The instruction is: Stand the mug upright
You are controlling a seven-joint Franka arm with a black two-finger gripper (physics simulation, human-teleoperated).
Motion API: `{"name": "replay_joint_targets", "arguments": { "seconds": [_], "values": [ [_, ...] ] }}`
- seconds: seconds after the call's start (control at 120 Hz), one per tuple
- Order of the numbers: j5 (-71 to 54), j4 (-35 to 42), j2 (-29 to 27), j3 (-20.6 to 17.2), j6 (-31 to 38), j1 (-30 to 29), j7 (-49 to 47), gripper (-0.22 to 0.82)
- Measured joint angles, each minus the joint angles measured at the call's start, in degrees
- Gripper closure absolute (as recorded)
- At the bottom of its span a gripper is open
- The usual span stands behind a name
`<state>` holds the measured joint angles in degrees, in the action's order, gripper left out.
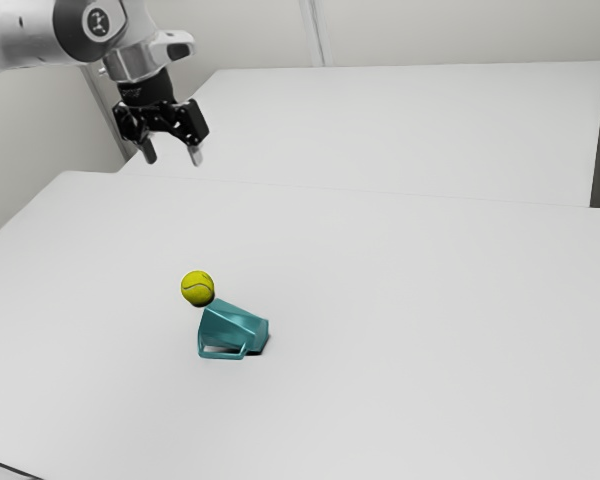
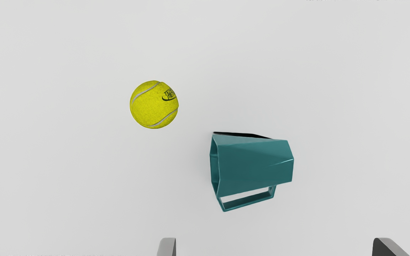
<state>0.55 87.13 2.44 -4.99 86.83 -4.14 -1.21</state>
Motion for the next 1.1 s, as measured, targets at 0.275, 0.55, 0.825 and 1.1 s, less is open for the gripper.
{"name": "replay_joint_targets", "arguments": {
  "seconds": [0.275, 0.55, 0.825, 1.1],
  "values": [
    [0.61, 2.62, 0.46, -0.04, 0.00, 2.92, -0.20, 0.00],
    [10.13, 11.29, -1.57, -0.06, 0.42, -1.15, 5.63, 0.00],
    [19.31, 20.85, -0.77, -0.03, 5.46, -10.47, 18.78, 0.00],
    [26.60, 24.77, 2.78, -0.01, 8.23, -20.93, 29.22, 0.00]
  ]
}}
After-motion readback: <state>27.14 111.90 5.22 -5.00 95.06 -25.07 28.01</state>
